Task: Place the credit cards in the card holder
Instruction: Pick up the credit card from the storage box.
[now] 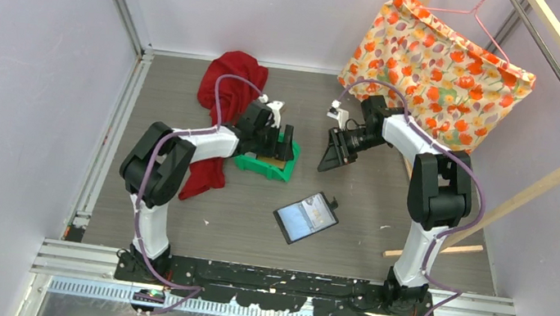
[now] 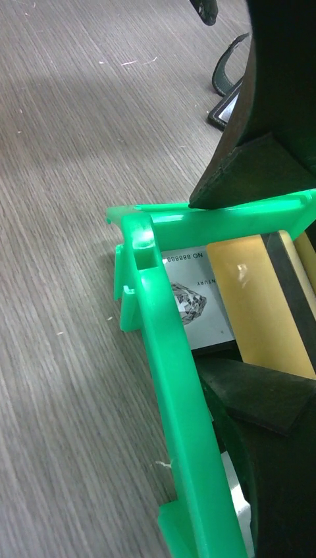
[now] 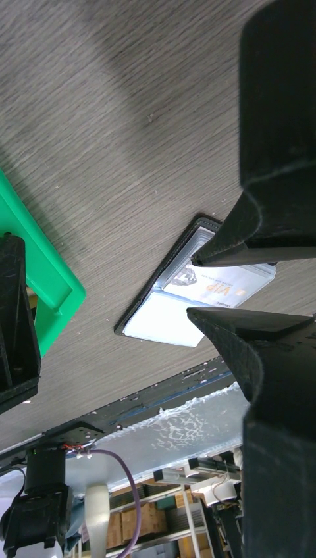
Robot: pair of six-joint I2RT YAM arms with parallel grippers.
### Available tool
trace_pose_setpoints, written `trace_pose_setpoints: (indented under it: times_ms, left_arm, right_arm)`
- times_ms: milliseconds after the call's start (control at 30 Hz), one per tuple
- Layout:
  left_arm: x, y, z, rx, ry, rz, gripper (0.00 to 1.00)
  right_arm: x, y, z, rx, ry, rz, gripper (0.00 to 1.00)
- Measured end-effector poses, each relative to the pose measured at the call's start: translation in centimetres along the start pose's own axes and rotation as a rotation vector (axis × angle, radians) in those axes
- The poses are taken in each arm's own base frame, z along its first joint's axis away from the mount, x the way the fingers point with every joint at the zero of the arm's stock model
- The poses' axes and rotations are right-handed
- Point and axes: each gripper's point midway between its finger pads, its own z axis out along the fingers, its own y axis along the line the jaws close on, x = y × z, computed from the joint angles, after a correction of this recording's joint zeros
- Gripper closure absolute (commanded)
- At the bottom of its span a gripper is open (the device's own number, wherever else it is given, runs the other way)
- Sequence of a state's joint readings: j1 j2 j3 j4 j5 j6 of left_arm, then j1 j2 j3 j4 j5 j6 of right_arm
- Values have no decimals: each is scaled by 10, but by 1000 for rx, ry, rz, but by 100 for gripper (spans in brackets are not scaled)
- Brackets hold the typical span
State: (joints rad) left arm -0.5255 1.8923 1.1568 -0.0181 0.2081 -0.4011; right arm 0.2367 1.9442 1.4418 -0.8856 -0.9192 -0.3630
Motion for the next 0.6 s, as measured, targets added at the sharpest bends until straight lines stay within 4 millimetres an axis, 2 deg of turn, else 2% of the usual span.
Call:
trace_pose_setpoints:
  times_ms: [333, 600]
  left_arm:
    - [4, -8, -5, 39, -14, -57, 32]
    - [-10, -26, -23, 100, -55, -128, 37]
  right_arm:
    - [0, 0, 0, 0, -1, 1, 66]
    - [-1, 1, 0, -7, -4, 1, 66]
